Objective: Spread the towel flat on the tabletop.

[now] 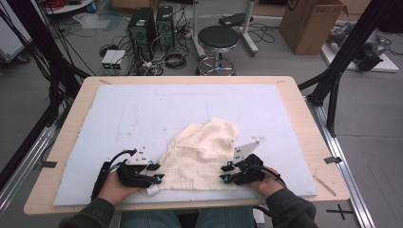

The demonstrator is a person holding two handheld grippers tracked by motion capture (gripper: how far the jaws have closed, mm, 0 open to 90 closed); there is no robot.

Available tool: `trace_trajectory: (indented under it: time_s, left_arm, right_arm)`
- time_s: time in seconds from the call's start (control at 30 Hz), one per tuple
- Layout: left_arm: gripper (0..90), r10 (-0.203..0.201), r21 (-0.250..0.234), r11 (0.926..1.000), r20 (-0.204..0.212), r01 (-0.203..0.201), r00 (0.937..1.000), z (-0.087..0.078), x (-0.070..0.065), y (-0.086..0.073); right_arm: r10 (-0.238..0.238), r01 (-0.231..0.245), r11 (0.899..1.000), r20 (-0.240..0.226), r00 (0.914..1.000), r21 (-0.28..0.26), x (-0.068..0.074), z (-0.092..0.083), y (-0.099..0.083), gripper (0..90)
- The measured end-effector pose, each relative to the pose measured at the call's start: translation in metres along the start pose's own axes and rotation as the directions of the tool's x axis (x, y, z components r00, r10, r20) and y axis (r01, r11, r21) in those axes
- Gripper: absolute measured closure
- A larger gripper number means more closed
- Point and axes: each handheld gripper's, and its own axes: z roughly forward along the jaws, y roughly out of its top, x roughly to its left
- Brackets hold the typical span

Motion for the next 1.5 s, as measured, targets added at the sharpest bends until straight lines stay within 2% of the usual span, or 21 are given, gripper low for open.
trace_trajectory:
  time_s: [0.07,0.1,0.2,0.27,0.43,0.57,0.6,0.67,0.73,0.83,0.9,0.97,1.0,1.07,1.17,1.2,1.23,1.33,1.37,1.43,1.5]
  left_arm:
    - [64.2,-0.005,-0.006,1.0,-0.009,0.005,1.0,0.0,0.001,0.0]
    - [70.6,-0.009,-0.01,0.9999,-0.002,0.009,1.0,0.001,0.001,0.0]
    - [84.5,0.005,-0.017,0.9998,0.014,-0.005,0.9999,0.002,-0.003,0.002]
    - [85.9,0.027,-0.021,0.9994,0.033,-0.027,0.9991,0.003,-0.009,0.004]
    - [86.3,0.063,-0.029,0.9977,0.074,-0.061,0.9952,0.005,-0.021,0.008]
    - [85.2,0.085,-0.037,0.996,0.116,-0.081,0.9896,0.006,-0.029,0.011]
    - [81.9,0.09,-0.041,0.9955,0.124,-0.085,0.9882,0.005,-0.03,0.012]
    - [70.4,0.079,-0.061,0.9956,0.137,-0.071,0.9874,0.003,-0.03,0.016]
    - [64.7,0.063,-0.084,0.995,0.124,-0.053,0.9902,0.0,-0.026,0.022]
    - [59.6,0.026,-0.107,0.9941,0.081,-0.017,0.9964,-0.001,-0.012,0.033]
    - [57.3,-0.019,-0.125,0.9918,0.042,0.024,0.9989,0.002,0.003,0.044]
    - [57.2,-0.057,-0.16,0.9857,-0.012,0.054,0.9983,0.007,0.018,0.055]
    - [57.1,-0.073,-0.156,0.9855,-0.037,0.066,0.9966,0.01,0.026,0.06]
    - [57.0,-0.102,-0.151,0.9845,-0.077,0.09,0.9918,0.021,0.039,0.068]
    - [54.8,-0.168,-0.145,0.9775,-0.095,0.153,0.9812,0.039,0.056,0.071]
    - [52.6,-0.19,-0.134,0.9754,-0.111,0.175,0.9754,0.046,0.061,0.07]
    - [50.8,-0.202,-0.132,0.9735,-0.111,0.187,0.9731,0.049,0.063,0.069]
    - [50.8,-0.246,-0.113,0.9657,-0.111,0.234,0.9628,0.062,0.074,0.063]
    - [52.9,-0.25,-0.114,0.9643,-0.098,0.239,0.9631,0.064,0.075,0.062]
    - [64.0,-0.224,-0.104,0.9712,-0.091,0.215,0.9703,0.067,0.075,0.061]
    - [77.4,-0.201,-0.089,0.9771,-0.099,0.193,0.9745,0.066,0.073,0.062]
  right_arm:
    - [0.009,-0.009,1.0,-0.025,0.9997,-0.003,-0.002,0.0,0.0,81.4]
    - [0.017,-0.017,1.0,-0.038,0.9991,-0.002,-0.002,0.0,0.0,86.4]
    - [0.014,-0.014,1.0,-0.056,0.9983,0.0,-0.002,-0.002,-0.001,88.4]
    - [0.016,-0.015,1.0,-0.071,0.9973,0.007,0.0,-0.005,-0.003,88.5]
    - [0.028,-0.029,0.999,-0.084,0.9961,-0.012,0.01,-0.021,-0.015,88.5]
    - [0.039,-0.041,0.999,-0.087,0.9955,-0.021,0.019,-0.035,-0.023,88.3]
    - [0.046,-0.048,0.999,-0.085,0.9954,-0.023,0.021,-0.037,-0.024,87.9]
    - [0.06,-0.064,0.997,-0.096,0.9936,-0.037,0.022,-0.039,-0.026,76.6]
    - [0.058,-0.066,0.996,-0.104,0.9929,-0.068,0.02,-0.043,-0.025,72.6]
    - [0.07,-0.076,0.992,-0.065,0.9954,-0.102,0.011,-0.049,-0.019,66.8]
    - [0.083,-0.084,0.99,-0.018,0.9964,-0.112,0.0,-0.05,-0.013,64.1]
    - [0.111,-0.106,0.987,0.04,0.993,-0.118,-0.016,-0.05,-0.006,63.1]
    - [0.121,-0.112,0.986,0.067,0.9903,-0.127,-0.026,-0.049,-0.003,62.9]
    - [0.17,-0.152,0.977,0.121,0.978,-0.148,-0.046,-0.045,0.001,62.4]
    - [0.229,-0.2,0.968,0.2,0.9527,-0.154,-0.074,-0.039,0.004,59.7]
    - [0.254,-0.223,0.962,0.216,0.9427,-0.157,-0.082,-0.037,0.004,59.2]
    - [0.271,-0.235,0.958,0.244,0.9311,-0.166,-0.092,-0.035,0.003,58.1]
    - [0.322,-0.277,0.942,0.273,0.9064,-0.19,-0.108,-0.03,0.001,55.1]
    - [0.333,-0.287,0.939,0.286,0.8986,-0.19,-0.112,-0.027,0.0,54.9]
    - [0.336,-0.297,0.94,0.29,0.8963,-0.168,-0.118,-0.02,-0.003,54.8]
    - [0.347,-0.315,0.937,0.304,0.8872,-0.15,-0.122,-0.014,-0.005,56.2]
